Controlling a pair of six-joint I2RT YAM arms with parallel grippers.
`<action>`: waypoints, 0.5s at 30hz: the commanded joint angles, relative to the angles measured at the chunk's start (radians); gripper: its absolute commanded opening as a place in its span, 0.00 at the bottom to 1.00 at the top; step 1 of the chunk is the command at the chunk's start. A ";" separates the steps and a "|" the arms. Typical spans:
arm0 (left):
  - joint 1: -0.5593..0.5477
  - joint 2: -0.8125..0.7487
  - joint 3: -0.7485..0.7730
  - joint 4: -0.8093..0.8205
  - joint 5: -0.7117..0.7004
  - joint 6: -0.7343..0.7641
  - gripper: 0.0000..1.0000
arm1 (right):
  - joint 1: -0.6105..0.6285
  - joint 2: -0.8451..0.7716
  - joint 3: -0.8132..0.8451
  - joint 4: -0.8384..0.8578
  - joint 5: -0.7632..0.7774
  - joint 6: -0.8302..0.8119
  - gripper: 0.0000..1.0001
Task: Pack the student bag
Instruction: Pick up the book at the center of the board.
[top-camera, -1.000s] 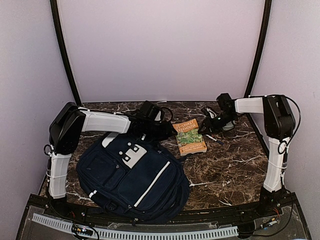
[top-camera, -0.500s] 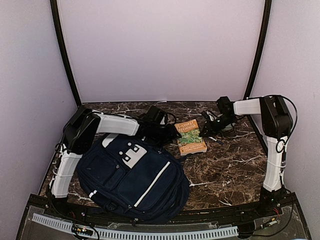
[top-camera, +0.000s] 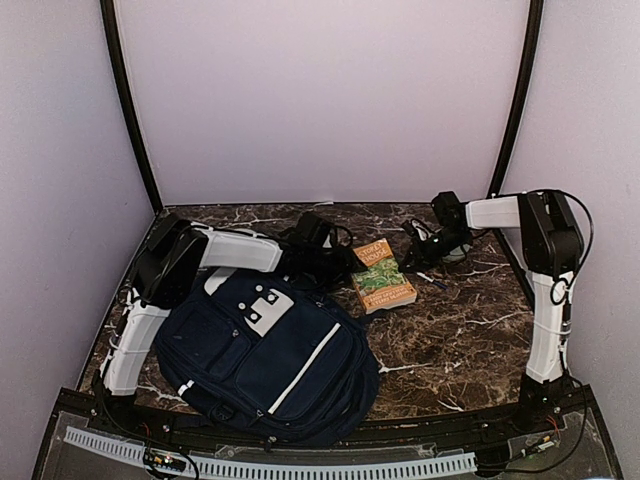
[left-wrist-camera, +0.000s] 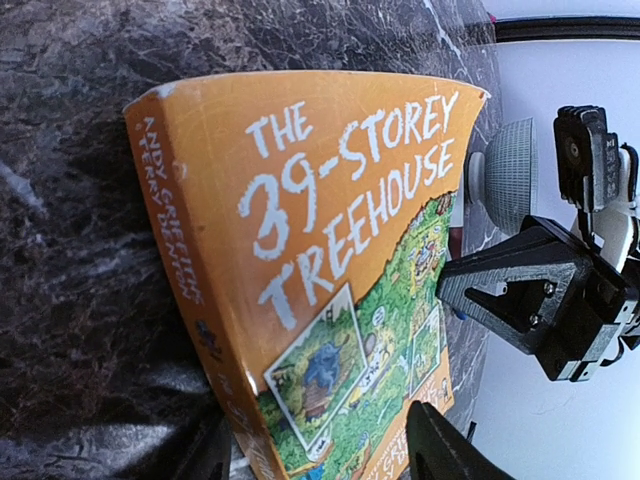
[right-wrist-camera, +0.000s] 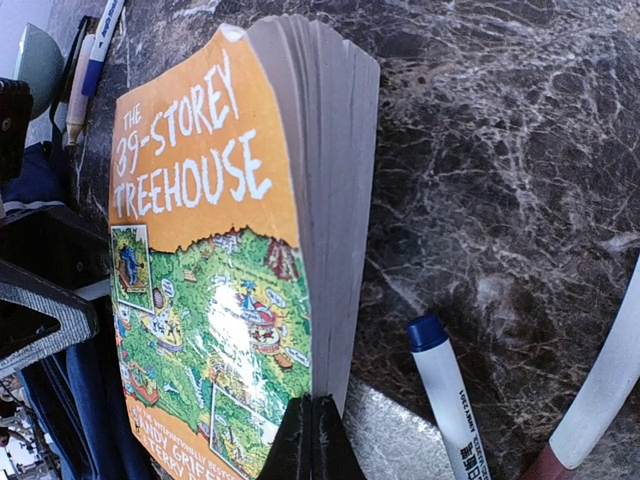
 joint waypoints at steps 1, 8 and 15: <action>-0.008 0.046 0.000 0.069 0.054 -0.066 0.61 | 0.029 0.149 -0.065 -0.074 0.184 -0.028 0.00; -0.025 0.062 0.020 0.242 0.077 -0.036 0.61 | 0.050 0.178 -0.072 -0.063 0.150 -0.027 0.00; -0.039 0.059 0.043 0.368 0.119 -0.025 0.56 | 0.085 0.186 -0.059 -0.067 0.143 -0.032 0.00</action>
